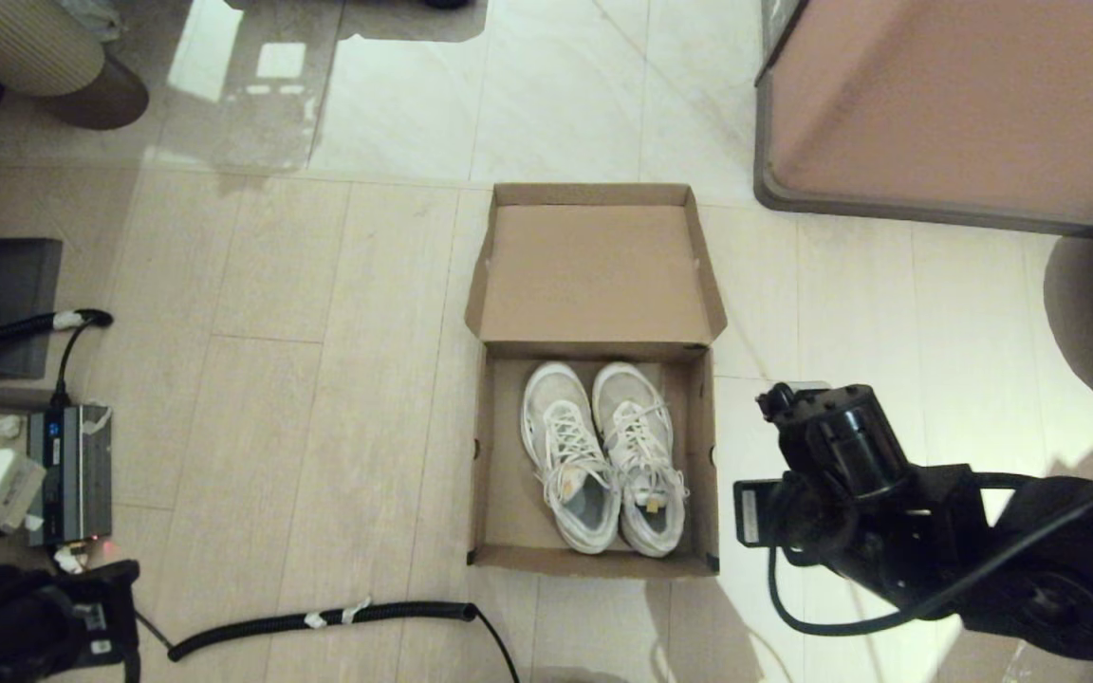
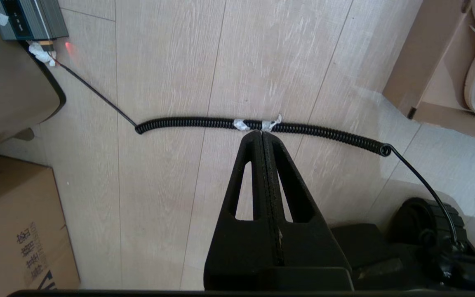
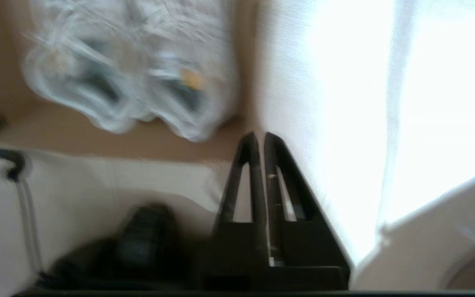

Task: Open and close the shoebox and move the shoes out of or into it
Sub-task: Close the shoe box

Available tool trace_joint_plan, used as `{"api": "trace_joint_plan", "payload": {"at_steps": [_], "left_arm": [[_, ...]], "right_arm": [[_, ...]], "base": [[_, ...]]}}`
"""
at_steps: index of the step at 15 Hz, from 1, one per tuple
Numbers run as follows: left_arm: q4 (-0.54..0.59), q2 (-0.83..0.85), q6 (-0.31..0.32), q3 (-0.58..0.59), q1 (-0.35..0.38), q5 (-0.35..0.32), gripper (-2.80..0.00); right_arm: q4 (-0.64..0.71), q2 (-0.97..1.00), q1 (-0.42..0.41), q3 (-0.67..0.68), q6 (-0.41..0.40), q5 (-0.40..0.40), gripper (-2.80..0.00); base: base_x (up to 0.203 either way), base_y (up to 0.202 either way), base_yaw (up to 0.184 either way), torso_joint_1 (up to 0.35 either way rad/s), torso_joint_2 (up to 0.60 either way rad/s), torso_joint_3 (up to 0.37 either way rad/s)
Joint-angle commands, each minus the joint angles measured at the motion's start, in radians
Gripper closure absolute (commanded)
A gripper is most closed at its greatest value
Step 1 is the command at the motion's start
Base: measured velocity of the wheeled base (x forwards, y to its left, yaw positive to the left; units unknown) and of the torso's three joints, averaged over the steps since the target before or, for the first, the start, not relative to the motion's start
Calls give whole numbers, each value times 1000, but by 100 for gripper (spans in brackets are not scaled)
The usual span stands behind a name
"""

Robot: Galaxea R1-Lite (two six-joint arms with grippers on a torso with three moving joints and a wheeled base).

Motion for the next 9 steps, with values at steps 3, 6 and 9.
{"api": "trace_joint_plan", "payload": {"at_steps": [3,6,9], "left_arm": [[21,-21,-2,25,2,11,0],[34,5,3,0,2,16,0],[35,7,3,6,-3,8,0]], "right_arm": [[-3,-125,-156,84,8,-6,0],[-1,-137,-184,108,14,-29,0],[-4,-173,-217,164,16,-28,0]], "base": [[0,0,0,0,0,0],[0,0,0,0,0,0],[0,0,0,0,0,0]]}}
